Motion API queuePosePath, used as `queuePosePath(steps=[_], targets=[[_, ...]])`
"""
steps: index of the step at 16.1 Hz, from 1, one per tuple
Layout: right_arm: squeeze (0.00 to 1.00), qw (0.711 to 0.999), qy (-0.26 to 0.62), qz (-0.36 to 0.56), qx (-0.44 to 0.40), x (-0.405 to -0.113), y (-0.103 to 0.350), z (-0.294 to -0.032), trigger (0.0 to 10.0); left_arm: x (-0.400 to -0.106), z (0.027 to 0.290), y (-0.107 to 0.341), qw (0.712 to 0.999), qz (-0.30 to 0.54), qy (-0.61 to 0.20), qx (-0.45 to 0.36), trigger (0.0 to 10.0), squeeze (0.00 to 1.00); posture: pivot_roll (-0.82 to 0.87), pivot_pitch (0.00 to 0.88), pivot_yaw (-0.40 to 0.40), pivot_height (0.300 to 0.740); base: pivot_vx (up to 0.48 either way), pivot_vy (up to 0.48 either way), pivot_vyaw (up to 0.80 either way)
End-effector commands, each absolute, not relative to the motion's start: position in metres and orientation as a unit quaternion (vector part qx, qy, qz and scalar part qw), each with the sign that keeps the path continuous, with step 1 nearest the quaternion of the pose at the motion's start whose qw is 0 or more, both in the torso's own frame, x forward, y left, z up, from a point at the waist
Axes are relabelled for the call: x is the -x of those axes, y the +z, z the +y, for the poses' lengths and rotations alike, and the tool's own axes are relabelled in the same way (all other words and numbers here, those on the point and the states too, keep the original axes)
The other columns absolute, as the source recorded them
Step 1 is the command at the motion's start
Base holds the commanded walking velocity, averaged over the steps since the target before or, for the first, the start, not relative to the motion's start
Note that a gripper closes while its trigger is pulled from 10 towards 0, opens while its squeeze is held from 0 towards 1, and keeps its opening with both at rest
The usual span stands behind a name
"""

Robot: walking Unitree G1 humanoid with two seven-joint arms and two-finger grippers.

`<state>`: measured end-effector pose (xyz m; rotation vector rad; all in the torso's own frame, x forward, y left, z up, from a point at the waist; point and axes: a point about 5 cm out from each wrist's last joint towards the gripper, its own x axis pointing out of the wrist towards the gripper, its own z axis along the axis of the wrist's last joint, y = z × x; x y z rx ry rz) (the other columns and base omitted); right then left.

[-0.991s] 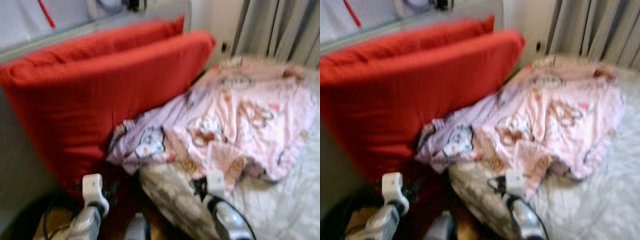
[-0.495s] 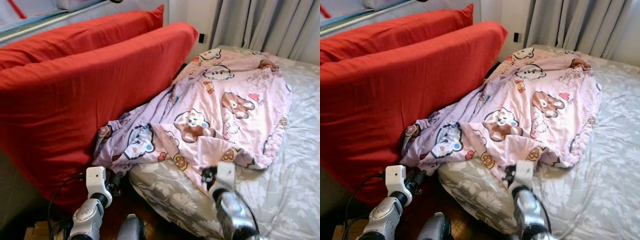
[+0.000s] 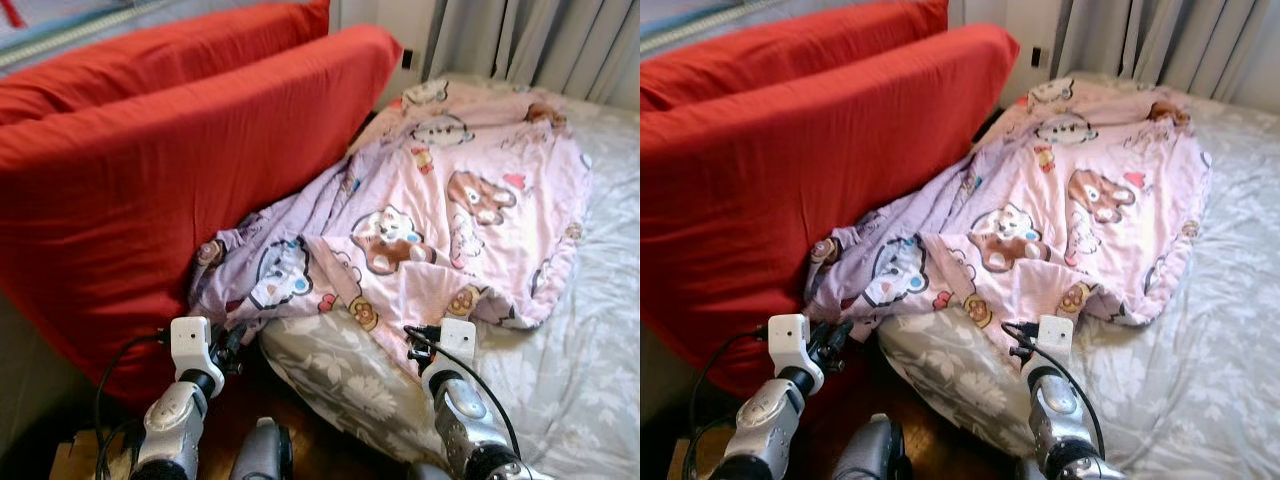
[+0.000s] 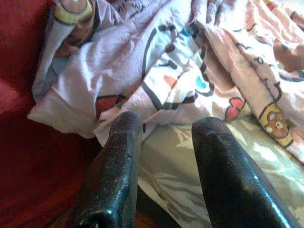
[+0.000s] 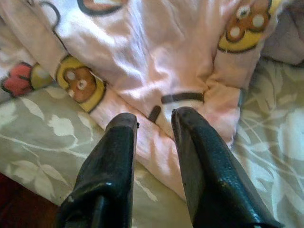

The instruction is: Clean up the room

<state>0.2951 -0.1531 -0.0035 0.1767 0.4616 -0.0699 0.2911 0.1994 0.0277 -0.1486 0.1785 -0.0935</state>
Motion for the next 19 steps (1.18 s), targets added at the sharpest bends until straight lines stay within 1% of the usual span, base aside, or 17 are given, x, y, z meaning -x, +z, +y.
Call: queuePosePath(steps=[1, 3, 6, 12, 13, 14, 19], targets=[[0.00, 0.967, -0.038, 0.240, -0.080, -0.289, -0.009, -0.154, 10.0, -0.287, 0.200, 0.025, 0.991, 0.096, -0.048, 0.081, 10.0, 0.00, 0.08, 0.206, 0.035, 0.646, 0.000, 0.000, 0.00], [0.00, 0.966, -0.042, 0.244, -0.077, -0.288, -0.011, -0.155, 10.0, -0.285, 0.200, 0.027, 0.991, 0.093, -0.051, 0.079, 10.0, 0.00, 0.08, 0.217, 0.037, 0.637, 0.000, 0.000, 0.00], [0.00, 0.969, -0.036, 0.227, -0.087, -0.294, -0.004, -0.154, 10.0, -0.285, 0.199, 0.033, 0.992, 0.083, -0.053, 0.078, 10.0, 0.00, 0.09, 0.250, 0.037, 0.637, 0.000, 0.000, 0.00], [0.00, 0.971, -0.037, 0.217, -0.094, -0.303, 0.004, -0.155, 10.0, -0.280, 0.196, 0.040, 0.992, 0.077, -0.060, 0.079, 10.0, 0.00, 0.10, 0.276, 0.044, 0.637, 0.000, 0.000, 0.00], [0.54, 0.971, -0.037, 0.216, -0.097, -0.303, 0.005, -0.155, 10.0, -0.280, 0.196, 0.042, 0.992, 0.077, -0.060, 0.079, 10.0, 0.00, 0.10, 0.281, 0.046, 0.637, 0.000, 0.000, 0.00], [1.00, 0.971, -0.037, 0.214, -0.100, -0.304, 0.005, -0.155, 10.0, -0.279, 0.197, 0.043, 0.992, 0.077, -0.060, 0.078, 10.0, 0.00, 0.10, 0.283, 0.047, 0.637, 0.000, 0.000, 0.00], [1.00, 0.971, -0.039, 0.213, -0.106, -0.304, 0.005, -0.154, 10.0, -0.275, 0.199, 0.046, 0.992, 0.082, -0.060, 0.077, 10.0, 0.00, 0.10, 0.298, 0.052, 0.637, 0.000, 0.000, 0.00]])
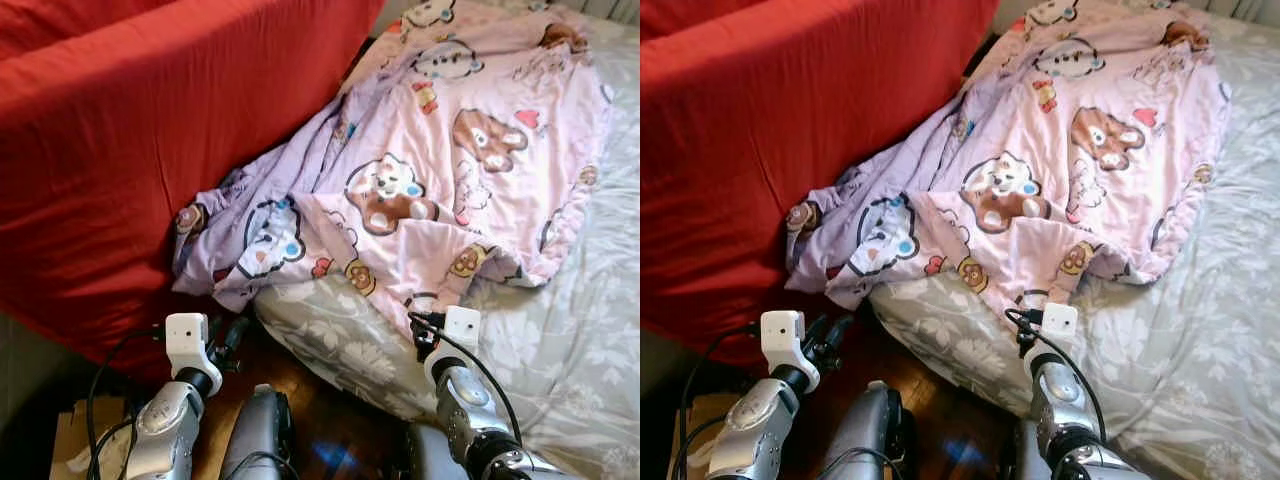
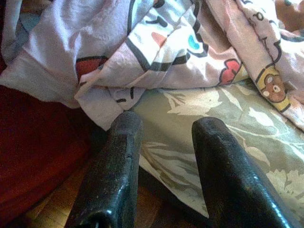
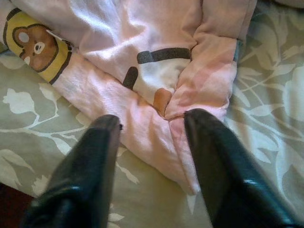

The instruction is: Clean up the room

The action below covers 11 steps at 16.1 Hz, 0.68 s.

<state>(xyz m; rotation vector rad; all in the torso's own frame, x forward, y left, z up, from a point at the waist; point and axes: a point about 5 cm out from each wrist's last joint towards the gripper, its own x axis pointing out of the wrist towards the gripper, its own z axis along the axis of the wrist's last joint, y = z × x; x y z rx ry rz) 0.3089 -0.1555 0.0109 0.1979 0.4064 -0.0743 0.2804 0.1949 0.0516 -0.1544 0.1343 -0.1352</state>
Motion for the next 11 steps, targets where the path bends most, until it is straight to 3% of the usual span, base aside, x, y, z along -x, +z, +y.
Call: queuePosePath(steps=[1, 2, 3, 4, 11], targets=[[1.00, 0.970, -0.039, 0.213, -0.106, -0.304, 0.005, -0.154, 10.0, -0.274, 0.199, 0.047, 0.992, 0.083, -0.061, 0.077, 10.0, 0.00, 0.11, 0.300, 0.052, 0.637, 0.000, 0.000, 0.00], [1.00, 0.970, -0.039, 0.213, -0.106, -0.304, 0.006, -0.154, 10.0, -0.274, 0.199, 0.048, 0.992, 0.083, -0.060, 0.077, 10.0, 0.00, 0.11, 0.306, 0.052, 0.637, 0.000, 0.000, 0.00], [0.31, 0.971, -0.038, 0.213, -0.105, -0.305, 0.006, -0.153, 10.0, -0.273, 0.199, 0.049, 0.992, 0.082, -0.060, 0.077, 10.0, 0.00, 0.11, 0.309, 0.052, 0.637, 0.000, 0.000, 0.00], [0.00, 0.971, -0.038, 0.212, -0.105, -0.306, 0.007, -0.153, 10.0, -0.273, 0.199, 0.050, 0.992, 0.082, -0.060, 0.077, 10.0, 0.00, 0.11, 0.310, 0.052, 0.637, 0.000, 0.000, 0.00], [0.00, 0.973, -0.034, 0.185, -0.137, -0.316, 0.019, -0.148, 10.0, -0.271, 0.202, 0.056, 0.993, 0.078, -0.056, 0.074, 10.0, 0.00, 0.14, 0.317, 0.062, 0.637, 0.000, 0.000, 0.00]])
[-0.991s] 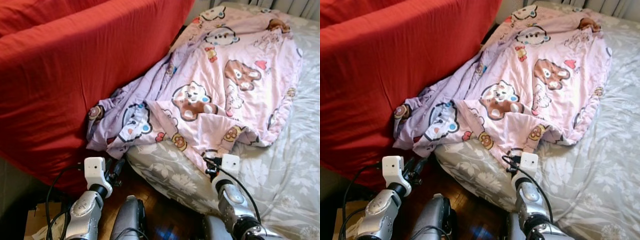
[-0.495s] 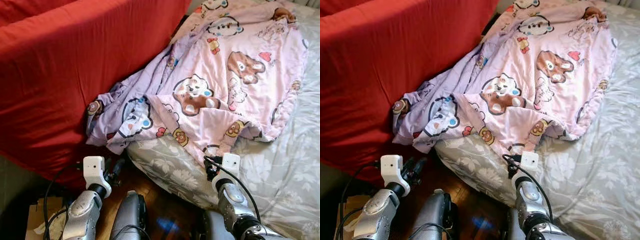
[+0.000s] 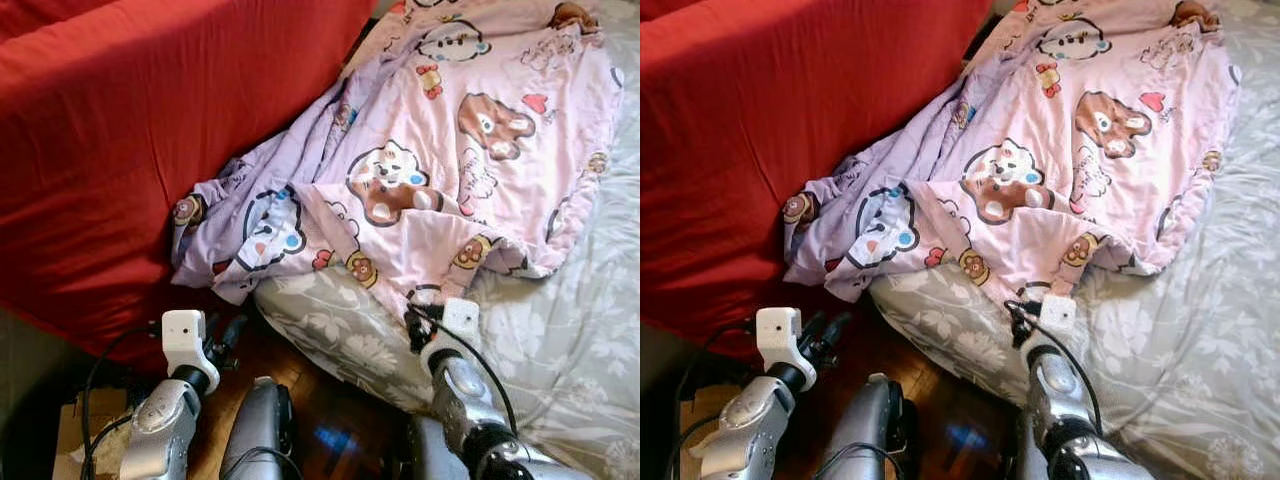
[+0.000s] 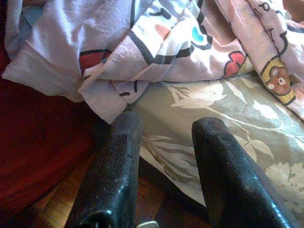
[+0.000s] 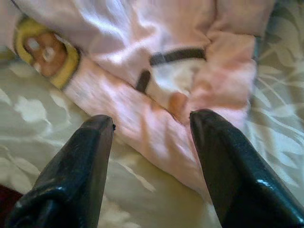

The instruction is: Clean up the room

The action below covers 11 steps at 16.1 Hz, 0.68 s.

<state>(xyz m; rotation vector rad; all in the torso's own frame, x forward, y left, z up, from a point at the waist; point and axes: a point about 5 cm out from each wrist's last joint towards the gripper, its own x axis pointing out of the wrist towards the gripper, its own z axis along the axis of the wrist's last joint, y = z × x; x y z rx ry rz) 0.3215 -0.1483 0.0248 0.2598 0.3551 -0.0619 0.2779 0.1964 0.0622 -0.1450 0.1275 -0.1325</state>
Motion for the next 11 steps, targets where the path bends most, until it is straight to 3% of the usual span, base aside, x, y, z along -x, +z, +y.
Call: queuePosePath(steps=[1, 5, 11], targets=[[0.00, 0.972, -0.038, 0.181, -0.142, -0.319, 0.021, -0.148, 10.0, -0.271, 0.204, 0.058, 0.993, 0.077, -0.053, 0.074, 10.0, 0.00, 0.15, 0.319, 0.061, 0.637, 0.000, 0.000, 0.00], [0.00, 0.968, -0.061, 0.181, -0.164, -0.322, 0.024, -0.152, 10.0, -0.266, 0.206, 0.057, 0.993, 0.079, -0.051, 0.072, 10.0, 0.00, 0.16, 0.320, 0.062, 0.637, 0.000, 0.000, 0.00], [0.00, 0.951, -0.130, 0.202, -0.194, -0.311, 0.012, -0.179, 10.0, -0.256, 0.209, 0.064, 0.994, 0.074, -0.048, 0.068, 10.0, 0.00, 0.18, 0.364, 0.064, 0.637, 0.000, 0.000, 0.00]])
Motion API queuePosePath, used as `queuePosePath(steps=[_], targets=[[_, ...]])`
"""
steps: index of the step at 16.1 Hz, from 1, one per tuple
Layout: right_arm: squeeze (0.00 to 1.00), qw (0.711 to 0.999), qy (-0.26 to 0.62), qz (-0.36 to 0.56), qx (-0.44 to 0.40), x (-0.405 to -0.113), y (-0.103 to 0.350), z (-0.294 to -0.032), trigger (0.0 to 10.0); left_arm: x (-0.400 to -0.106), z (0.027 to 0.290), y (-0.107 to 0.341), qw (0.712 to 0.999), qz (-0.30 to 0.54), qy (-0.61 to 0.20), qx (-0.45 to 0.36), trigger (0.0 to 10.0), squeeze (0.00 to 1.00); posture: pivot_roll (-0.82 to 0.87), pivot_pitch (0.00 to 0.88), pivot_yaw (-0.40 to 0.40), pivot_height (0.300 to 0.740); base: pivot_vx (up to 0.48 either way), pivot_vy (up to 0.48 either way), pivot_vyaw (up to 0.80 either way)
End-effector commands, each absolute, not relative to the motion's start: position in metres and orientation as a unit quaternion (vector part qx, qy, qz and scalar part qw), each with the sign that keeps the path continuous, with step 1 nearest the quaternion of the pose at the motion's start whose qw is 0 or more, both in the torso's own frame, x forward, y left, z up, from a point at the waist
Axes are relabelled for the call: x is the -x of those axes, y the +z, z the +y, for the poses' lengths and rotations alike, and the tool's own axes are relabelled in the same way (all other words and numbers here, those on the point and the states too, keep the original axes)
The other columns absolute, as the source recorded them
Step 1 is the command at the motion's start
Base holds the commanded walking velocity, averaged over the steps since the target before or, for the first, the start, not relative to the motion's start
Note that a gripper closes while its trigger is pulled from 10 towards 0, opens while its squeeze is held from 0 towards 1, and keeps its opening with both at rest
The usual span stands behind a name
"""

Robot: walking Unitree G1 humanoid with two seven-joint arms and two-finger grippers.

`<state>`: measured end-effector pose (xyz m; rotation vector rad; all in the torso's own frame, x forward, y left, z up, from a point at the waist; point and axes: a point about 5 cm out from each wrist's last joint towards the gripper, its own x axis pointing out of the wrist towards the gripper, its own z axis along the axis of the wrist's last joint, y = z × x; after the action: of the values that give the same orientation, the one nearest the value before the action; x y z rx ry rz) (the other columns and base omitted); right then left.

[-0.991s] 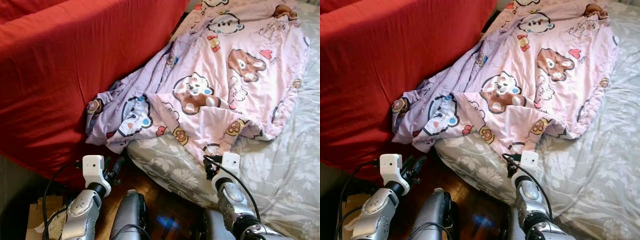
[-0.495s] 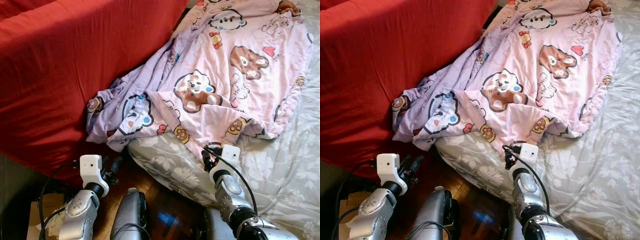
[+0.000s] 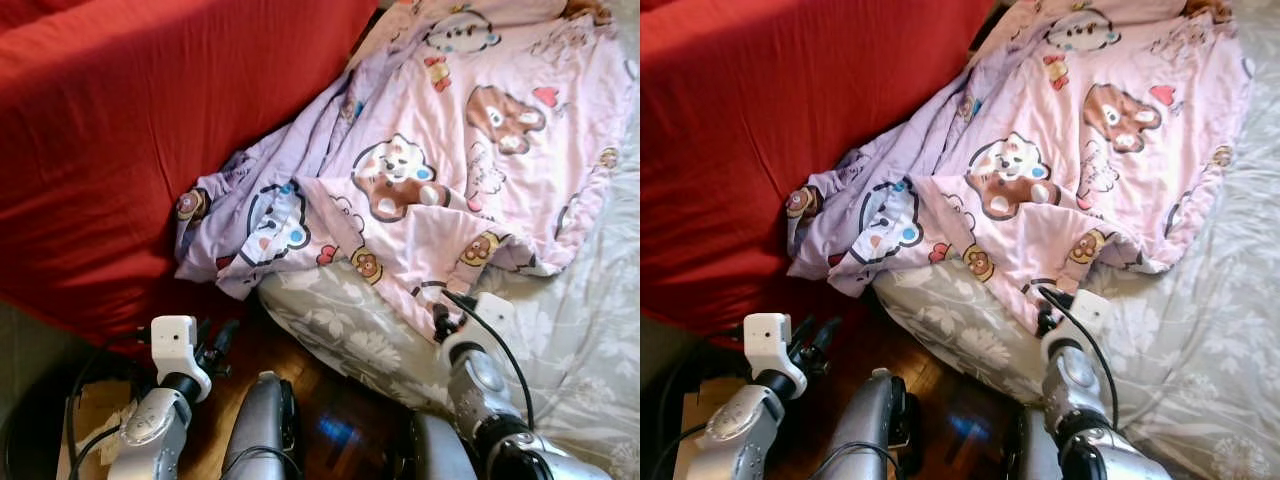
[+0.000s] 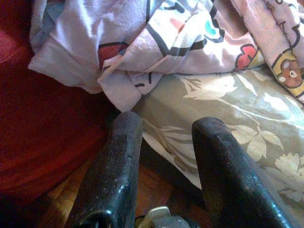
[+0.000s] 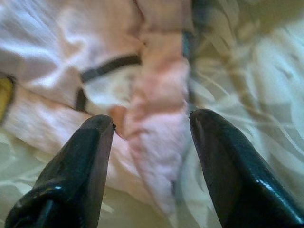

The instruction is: Clean up the room

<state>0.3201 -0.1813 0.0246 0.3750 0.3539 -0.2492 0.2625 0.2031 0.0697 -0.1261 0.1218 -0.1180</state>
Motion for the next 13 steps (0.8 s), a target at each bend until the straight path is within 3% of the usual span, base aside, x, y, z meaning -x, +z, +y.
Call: queuePosePath(steps=[1, 8, 13], targets=[[0.00, 0.951, -0.133, 0.205, -0.191, -0.309, 0.011, -0.182, 10.0, -0.257, 0.210, 0.069, 0.994, 0.069, -0.046, 0.066, 10.0, 0.00, 0.19, 0.372, 0.065, 0.637, 0.000, 0.000, 0.00], [0.00, 0.946, -0.120, 0.213, -0.212, -0.308, 0.009, -0.176, 10.0, -0.260, 0.213, 0.101, 0.997, 0.031, -0.047, 0.059, 10.0, 0.00, 0.22, 0.423, 0.077, 0.637, 0.000, 0.000, 0.00], [0.00, 0.946, -0.127, 0.216, -0.206, -0.311, 0.011, -0.177, 10.0, -0.245, 0.215, 0.102, 0.997, 0.044, -0.044, 0.054, 10.0, 0.00, 0.23, 0.438, 0.080, 0.637, 0.000, 0.000, 0.00]])
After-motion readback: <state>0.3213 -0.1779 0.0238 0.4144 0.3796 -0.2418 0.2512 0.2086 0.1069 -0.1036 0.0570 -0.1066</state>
